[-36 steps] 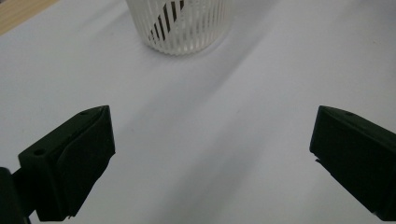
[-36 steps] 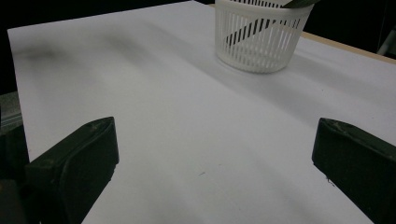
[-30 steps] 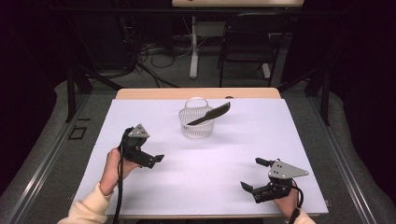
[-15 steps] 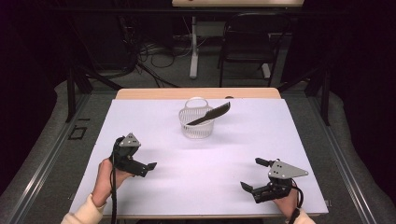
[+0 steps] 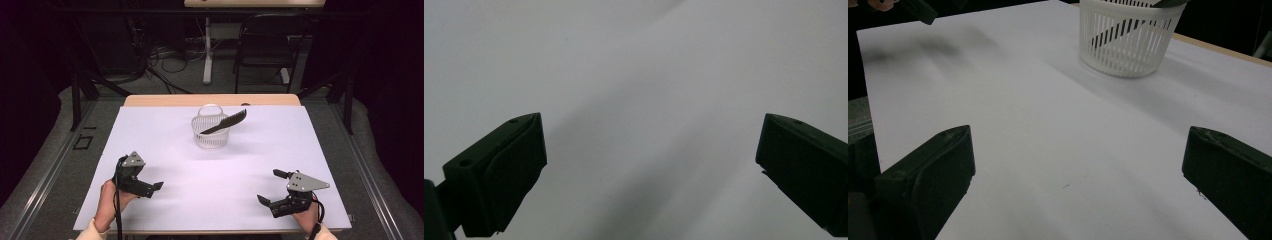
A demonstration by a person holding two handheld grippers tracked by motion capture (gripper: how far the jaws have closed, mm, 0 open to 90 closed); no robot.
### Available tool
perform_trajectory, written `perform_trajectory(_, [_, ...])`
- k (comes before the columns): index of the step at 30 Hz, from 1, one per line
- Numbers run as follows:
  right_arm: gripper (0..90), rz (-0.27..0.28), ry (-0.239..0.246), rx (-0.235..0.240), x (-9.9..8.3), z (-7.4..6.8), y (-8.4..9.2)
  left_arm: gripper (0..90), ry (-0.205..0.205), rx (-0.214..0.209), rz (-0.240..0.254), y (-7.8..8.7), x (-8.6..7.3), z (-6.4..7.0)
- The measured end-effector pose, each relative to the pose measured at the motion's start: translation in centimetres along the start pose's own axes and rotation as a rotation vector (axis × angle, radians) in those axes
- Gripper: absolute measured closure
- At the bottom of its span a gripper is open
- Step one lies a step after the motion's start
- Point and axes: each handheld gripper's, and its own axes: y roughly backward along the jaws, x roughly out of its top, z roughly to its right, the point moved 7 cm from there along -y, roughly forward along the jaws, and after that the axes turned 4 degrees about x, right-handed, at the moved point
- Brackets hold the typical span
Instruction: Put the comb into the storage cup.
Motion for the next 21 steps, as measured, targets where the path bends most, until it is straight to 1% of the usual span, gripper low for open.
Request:
perform_trajectory(3, [0.1,0.001,-0.001,0.001,0.0,0.0,0.0,0.0,0.001,0.004,0.0,0.2,-0.4,0.1])
perform_trajectory(7, [0.1,-0.003,-0.001,0.002,0.0,0.0,-0.1,0.0,0.015,0.01,0.003,0.2,-1.1,0.2])
perform_trajectory(11, [0.1,0.0,-0.003,0.002,0.0,0.0,0.0,0.0,0.014,0.017,0.005,0.5,-1.7,0.4])
perform_trajectory(16, [0.1,0.0,0.0,0.0,0.0,0.0,-0.1,0.0,0.017,0.034,0.023,0.9,-2.1,0.5])
perform_trajectory(21, [0.1,-0.003,0.001,-0.003,0.0,0.1,0.0,0.0,0.021,0.039,0.034,1.1,-2.6,0.8])
